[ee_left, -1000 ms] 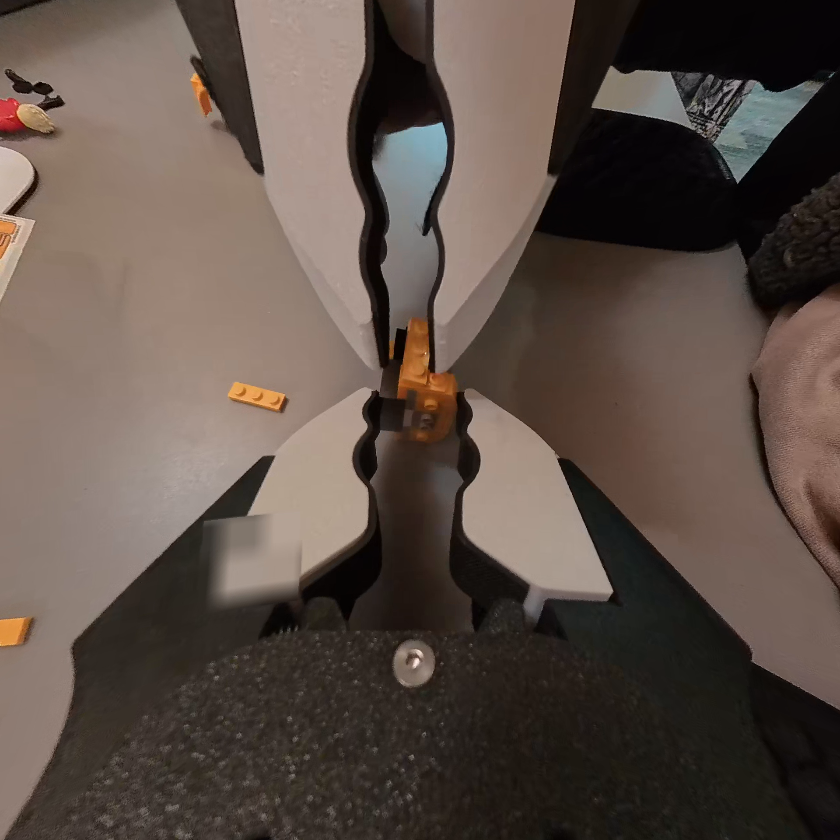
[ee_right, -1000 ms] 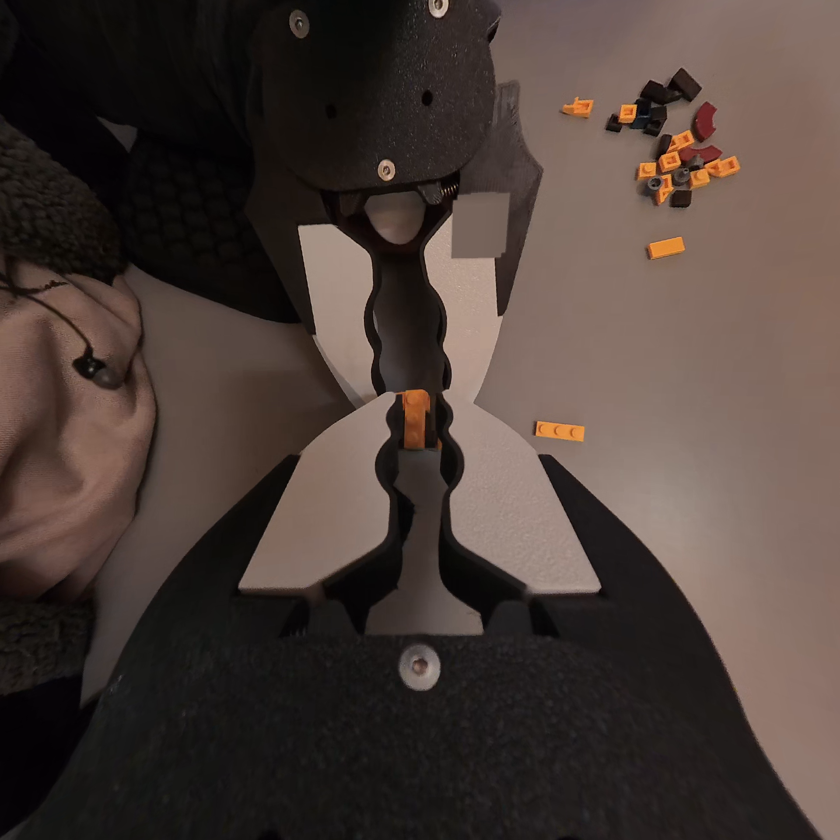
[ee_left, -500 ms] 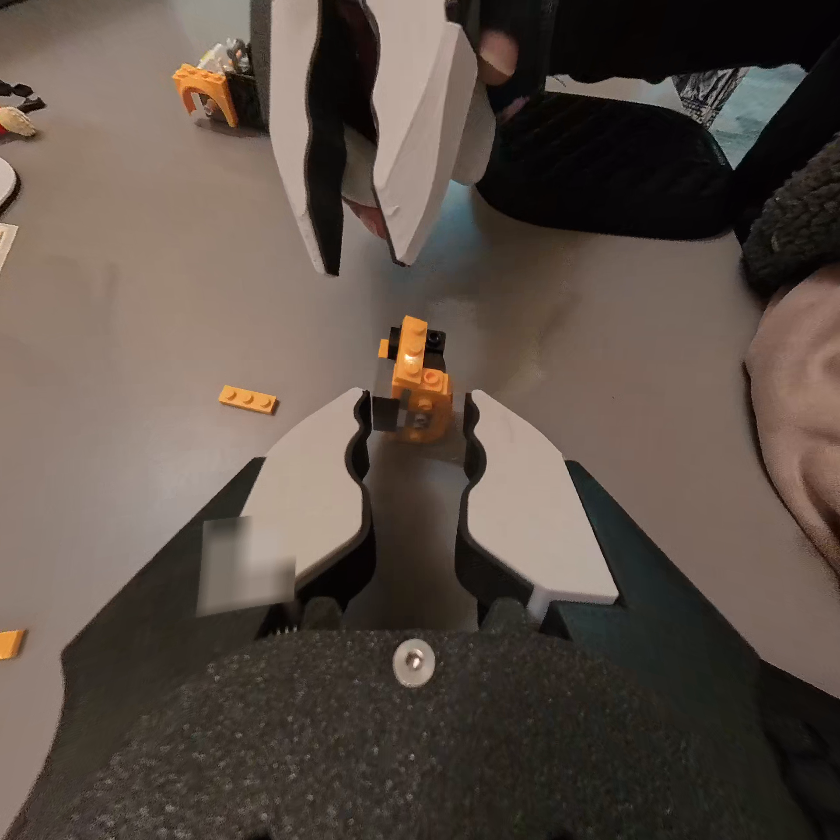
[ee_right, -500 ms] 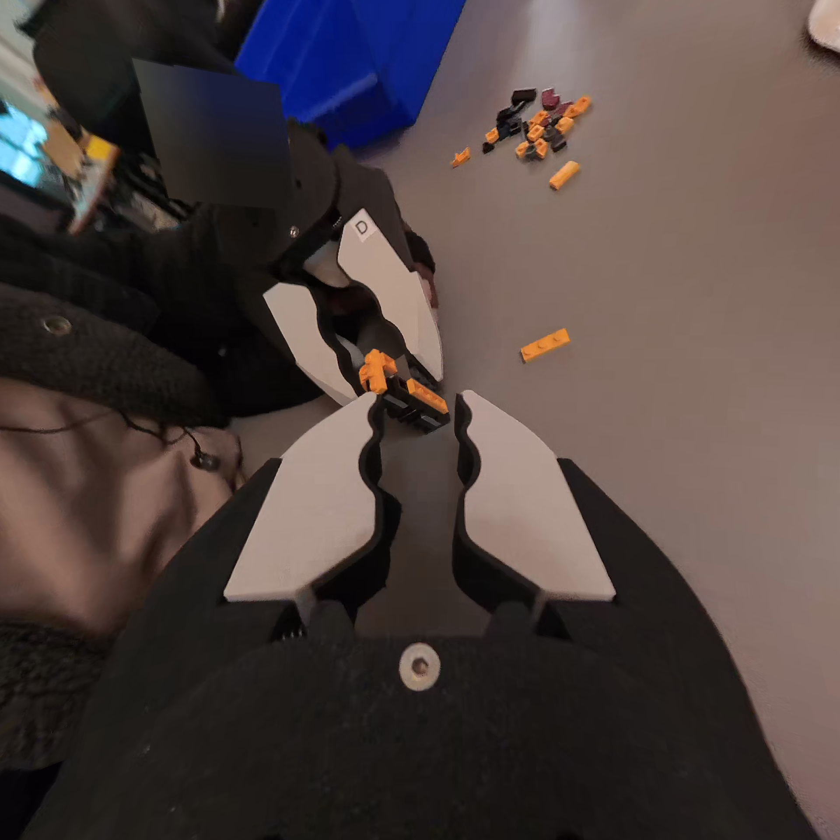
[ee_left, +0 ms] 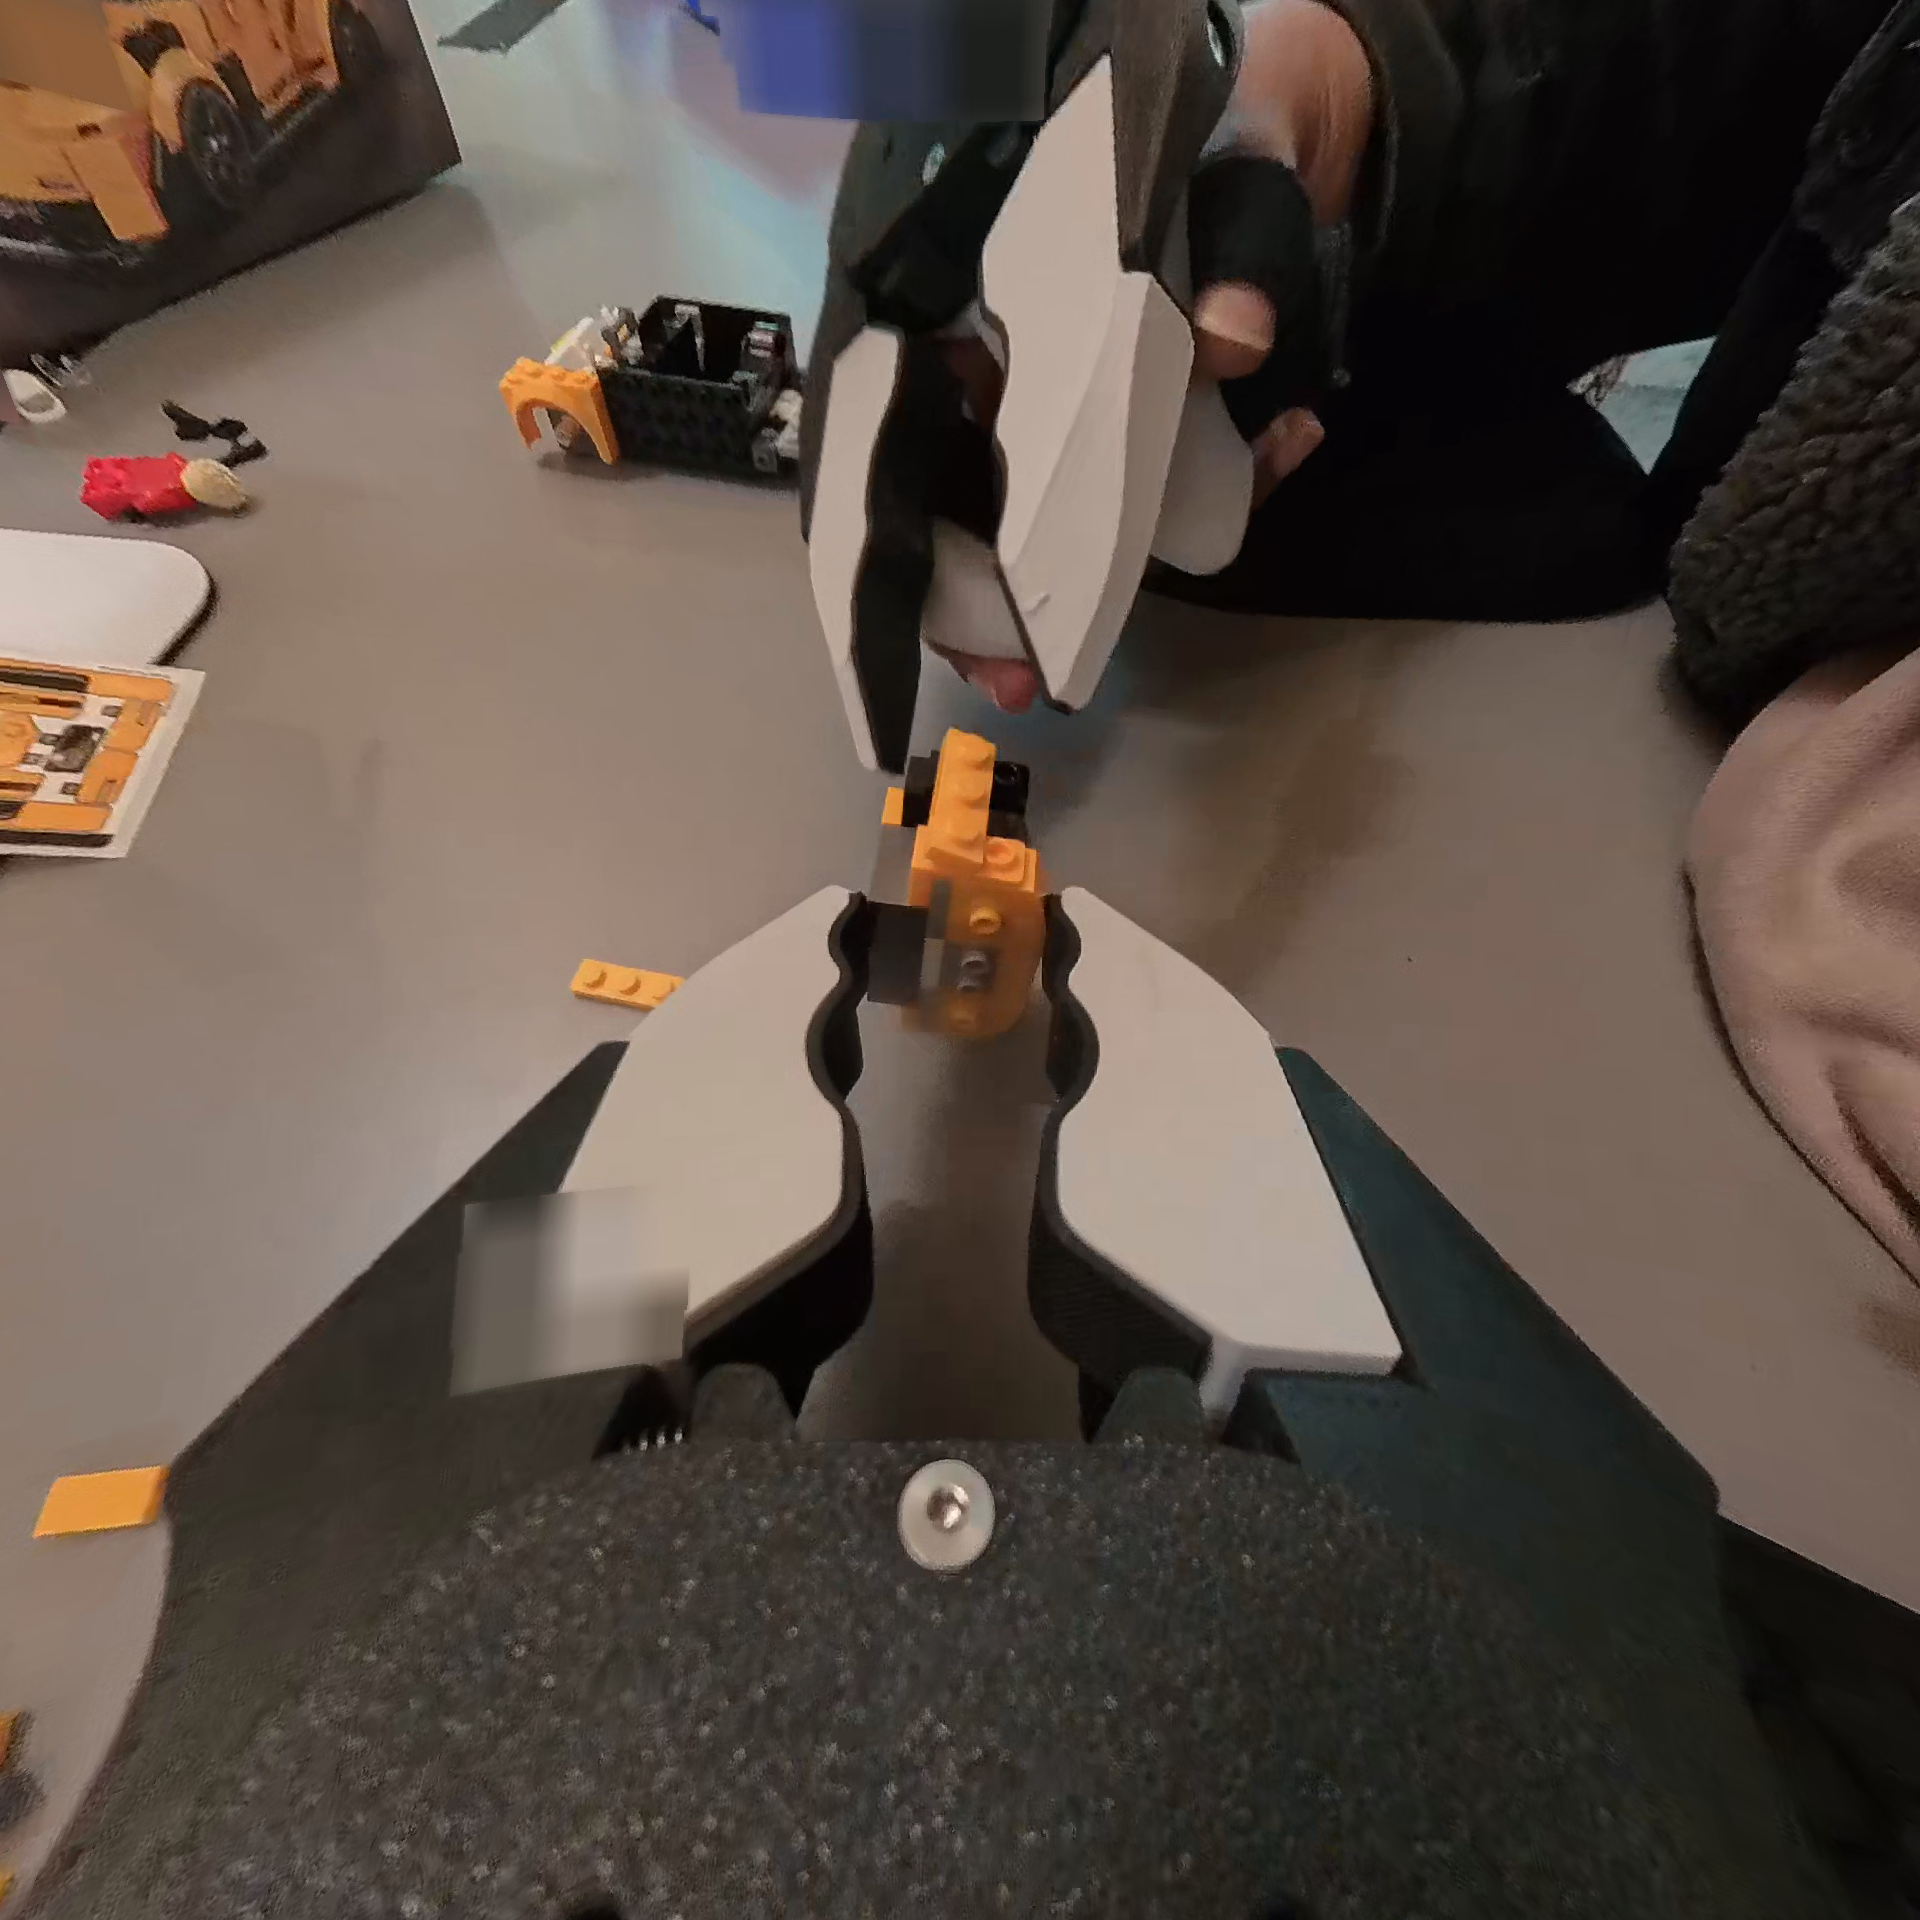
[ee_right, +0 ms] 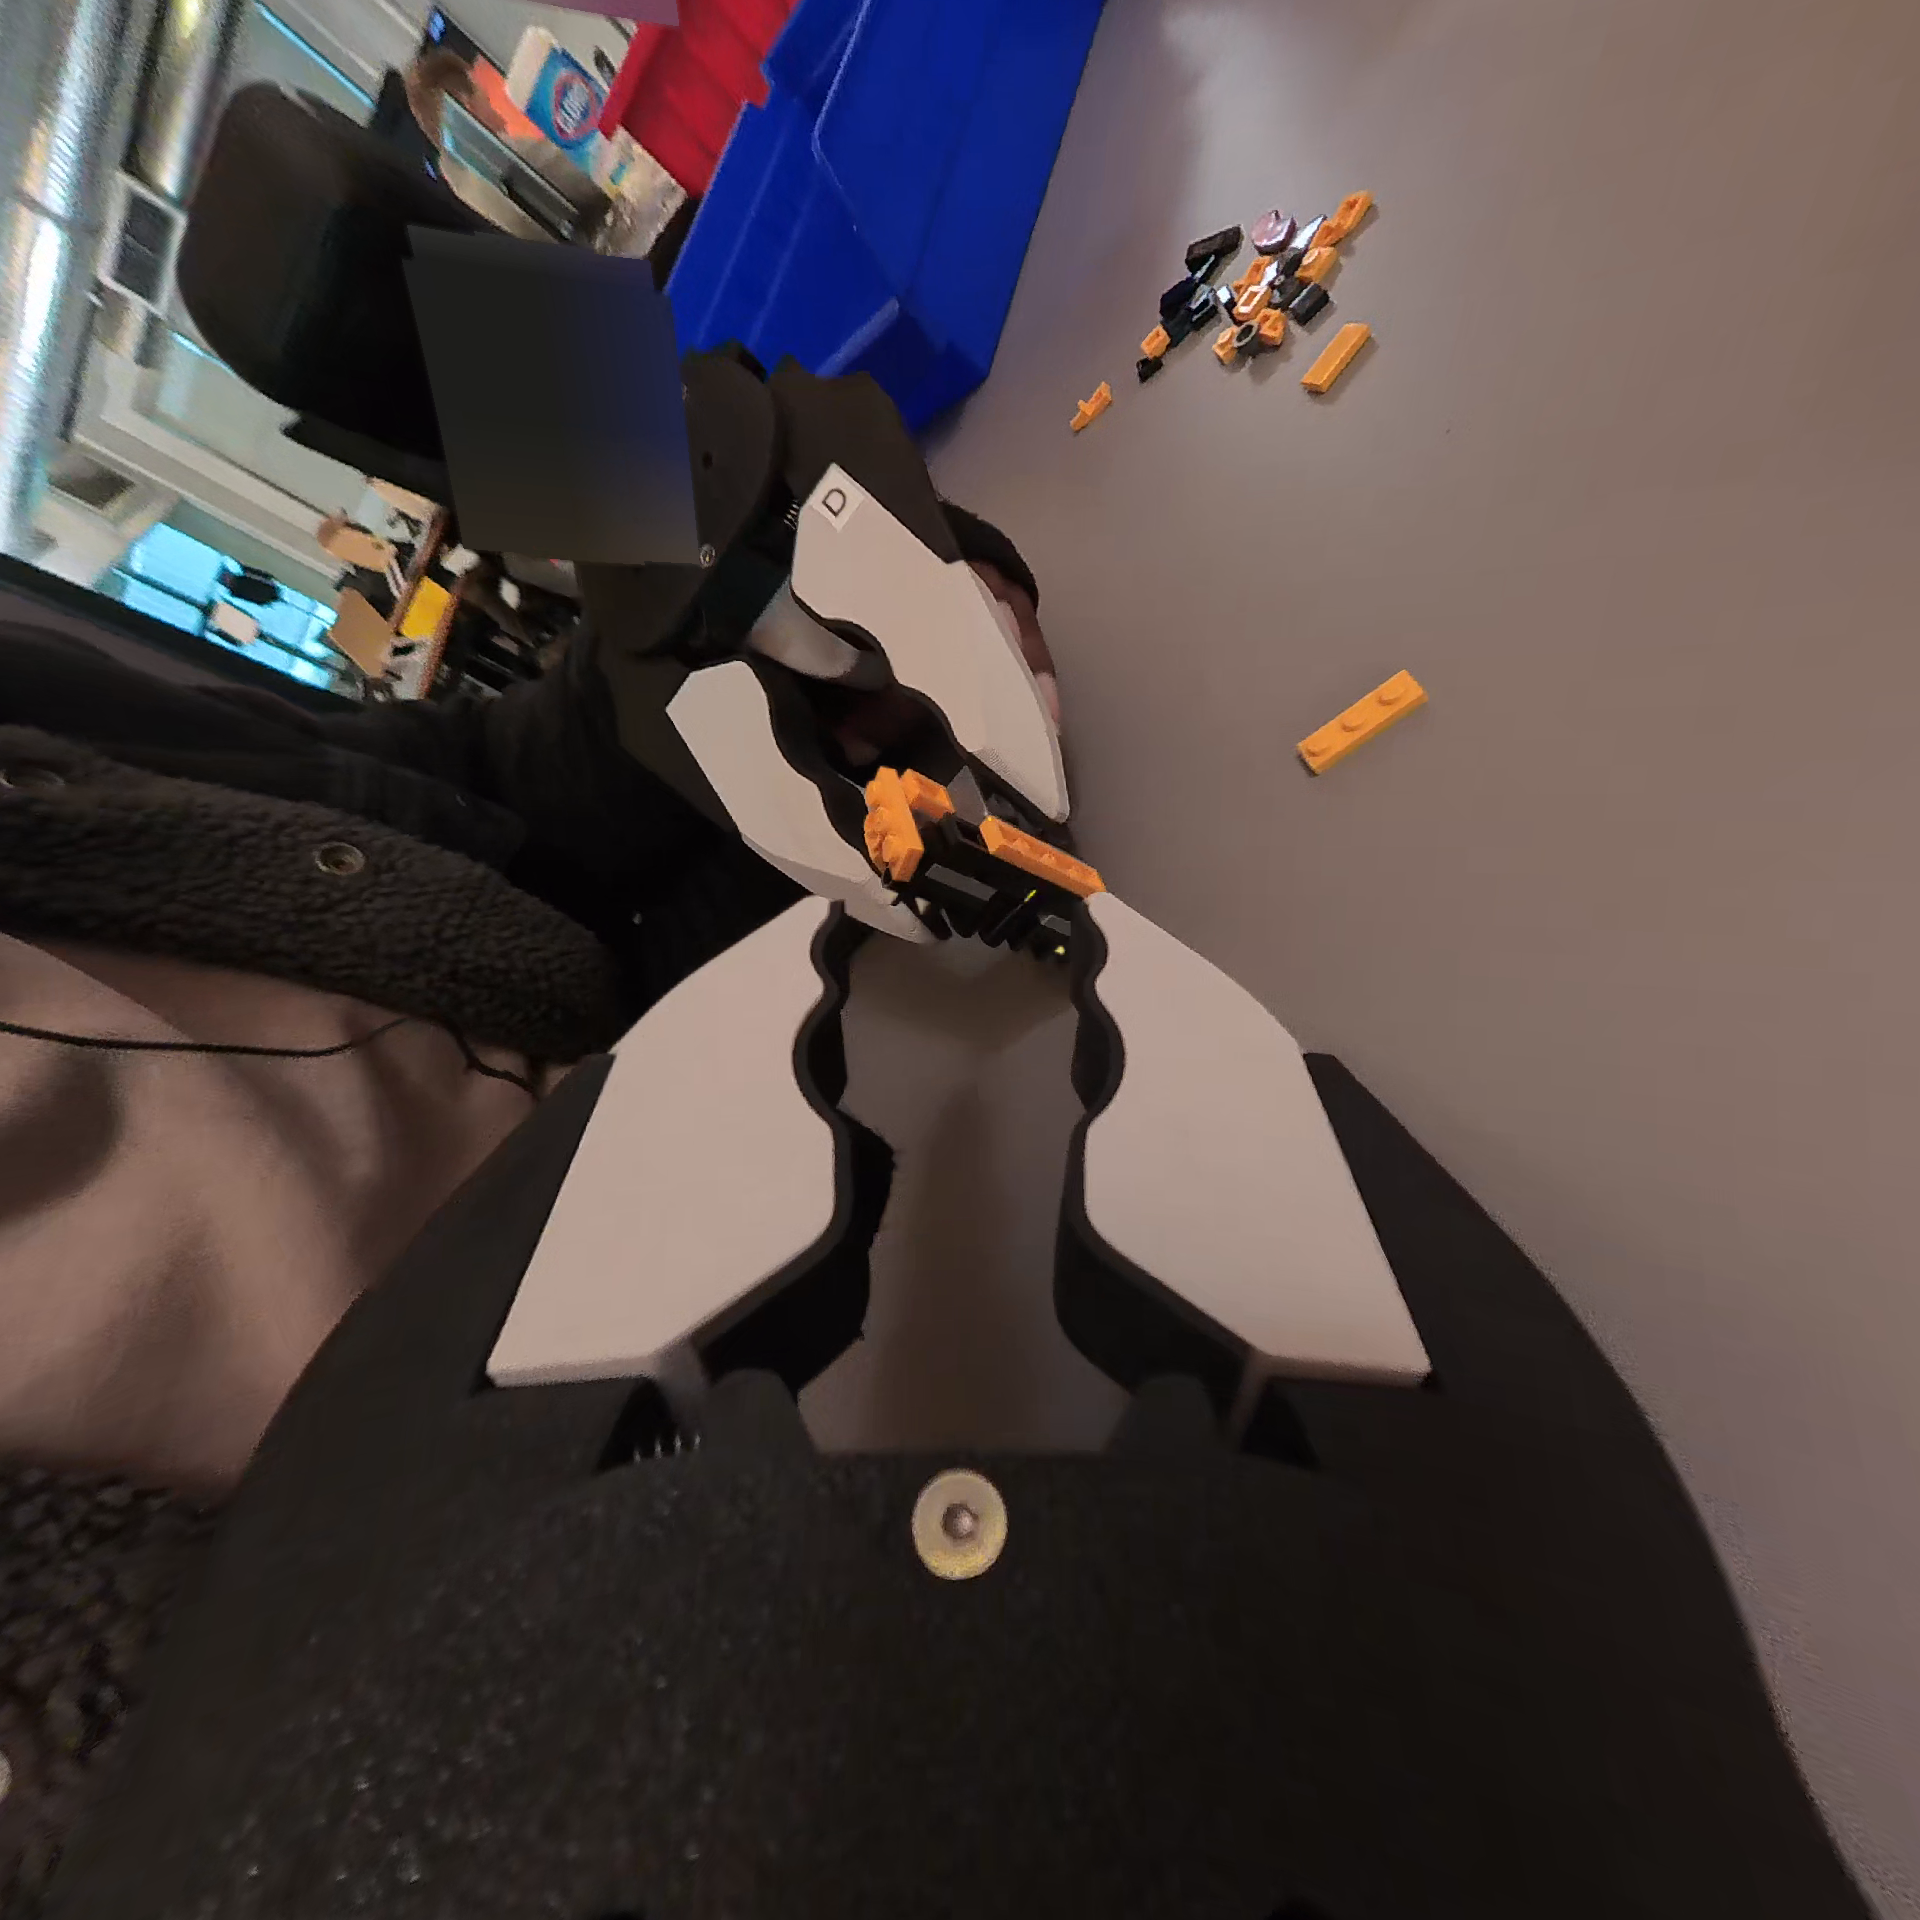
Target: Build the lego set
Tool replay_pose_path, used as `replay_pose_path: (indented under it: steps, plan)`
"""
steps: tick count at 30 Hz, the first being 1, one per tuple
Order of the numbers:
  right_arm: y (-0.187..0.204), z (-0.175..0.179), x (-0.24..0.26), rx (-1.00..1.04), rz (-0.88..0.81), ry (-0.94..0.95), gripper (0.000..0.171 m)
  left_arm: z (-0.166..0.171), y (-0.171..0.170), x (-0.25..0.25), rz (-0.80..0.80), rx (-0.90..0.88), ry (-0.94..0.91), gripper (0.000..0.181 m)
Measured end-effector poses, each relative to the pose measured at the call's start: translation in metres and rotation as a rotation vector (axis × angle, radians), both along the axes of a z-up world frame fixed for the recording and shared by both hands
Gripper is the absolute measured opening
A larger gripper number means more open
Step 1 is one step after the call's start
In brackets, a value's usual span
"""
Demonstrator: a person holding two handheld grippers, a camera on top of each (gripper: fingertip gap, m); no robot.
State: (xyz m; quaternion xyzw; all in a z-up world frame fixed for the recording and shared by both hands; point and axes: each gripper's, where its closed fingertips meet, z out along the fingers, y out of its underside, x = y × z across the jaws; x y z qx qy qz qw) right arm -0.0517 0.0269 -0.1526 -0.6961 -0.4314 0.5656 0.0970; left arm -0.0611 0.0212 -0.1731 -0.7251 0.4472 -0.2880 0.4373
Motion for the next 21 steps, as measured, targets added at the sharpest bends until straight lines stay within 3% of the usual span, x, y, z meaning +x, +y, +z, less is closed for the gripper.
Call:
replay_pose_path:
  steps: [9,21]
  plan:
    - [-0.009,0.001,-0.016,-0.217,-0.111,0.036,0.072,0.014,0.003,0.000,0.025,0.117,0.015,0.032]
    - [-0.014,0.018,-0.021,-0.303,-0.056,0.161,0.064,0.038,-0.001,0.005,0.021,0.386,0.072,0.031]
